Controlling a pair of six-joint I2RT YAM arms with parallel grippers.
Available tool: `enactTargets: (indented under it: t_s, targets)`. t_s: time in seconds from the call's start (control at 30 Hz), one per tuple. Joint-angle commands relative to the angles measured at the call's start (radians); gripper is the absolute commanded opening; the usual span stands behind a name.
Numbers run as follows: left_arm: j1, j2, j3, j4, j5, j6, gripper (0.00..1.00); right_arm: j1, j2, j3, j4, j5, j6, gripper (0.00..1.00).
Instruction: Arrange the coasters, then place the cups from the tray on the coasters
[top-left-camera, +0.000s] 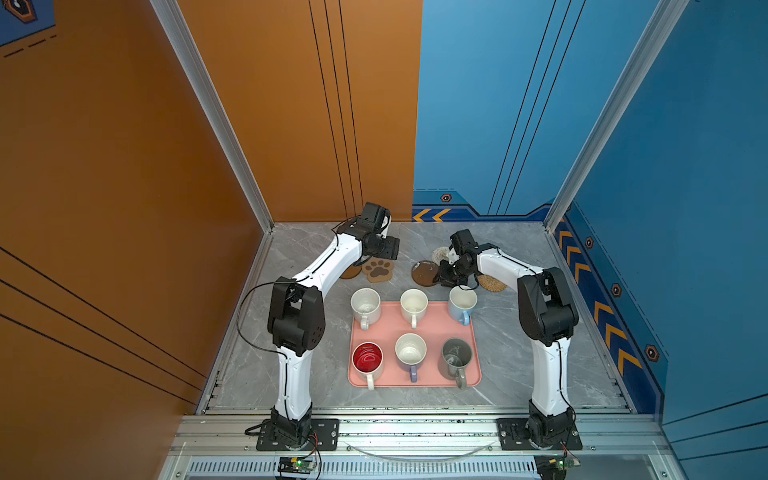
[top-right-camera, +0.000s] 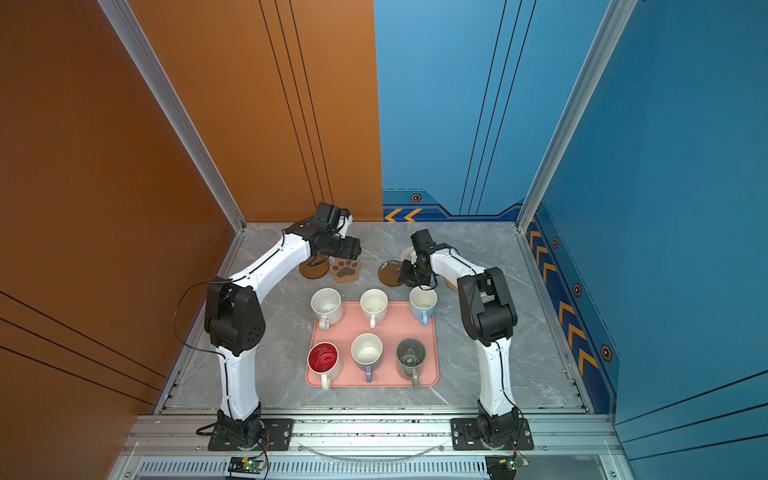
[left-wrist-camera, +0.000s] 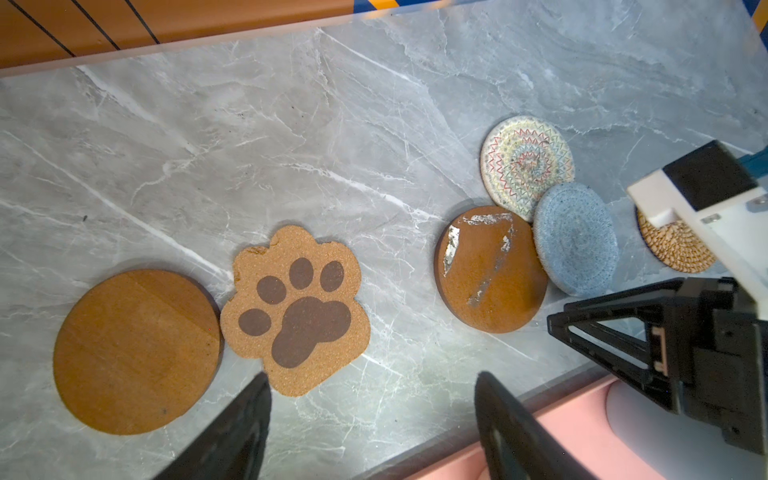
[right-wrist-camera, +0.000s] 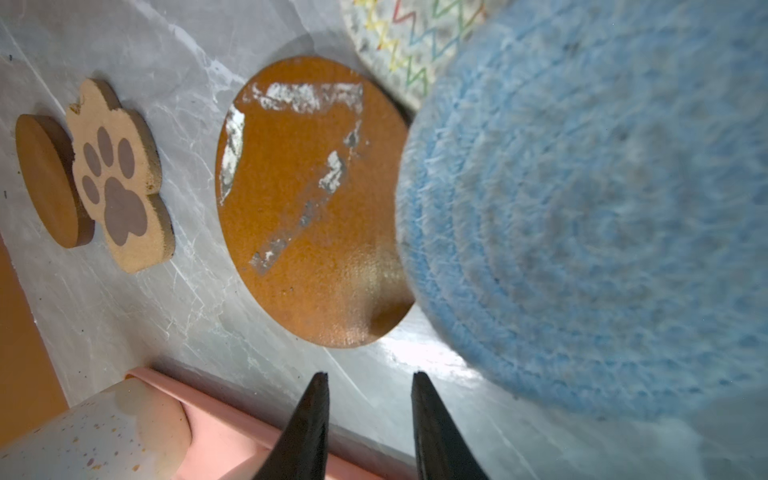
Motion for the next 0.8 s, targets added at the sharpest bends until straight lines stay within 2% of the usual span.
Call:
enactTargets:
  t_s: [0.0,0.53,0.77]
  targets:
    - [-0.009,-0.042,-0.015,0.016,-0.005,-0.007,0.78,-0.010,0.007,0.000,-0.018,0.028,-0.008,0.33]
    - [-0.011,-0.050,-0.032,0.016,-0.015,0.004,0.78,0.000,0.039,0.013,-0.008,0.022,0.013,0.35]
    - [-0.011,-0.053,-0.041,0.016,-0.015,0.007,0.78,0.000,0.099,0.064,-0.006,0.024,0.032,0.36]
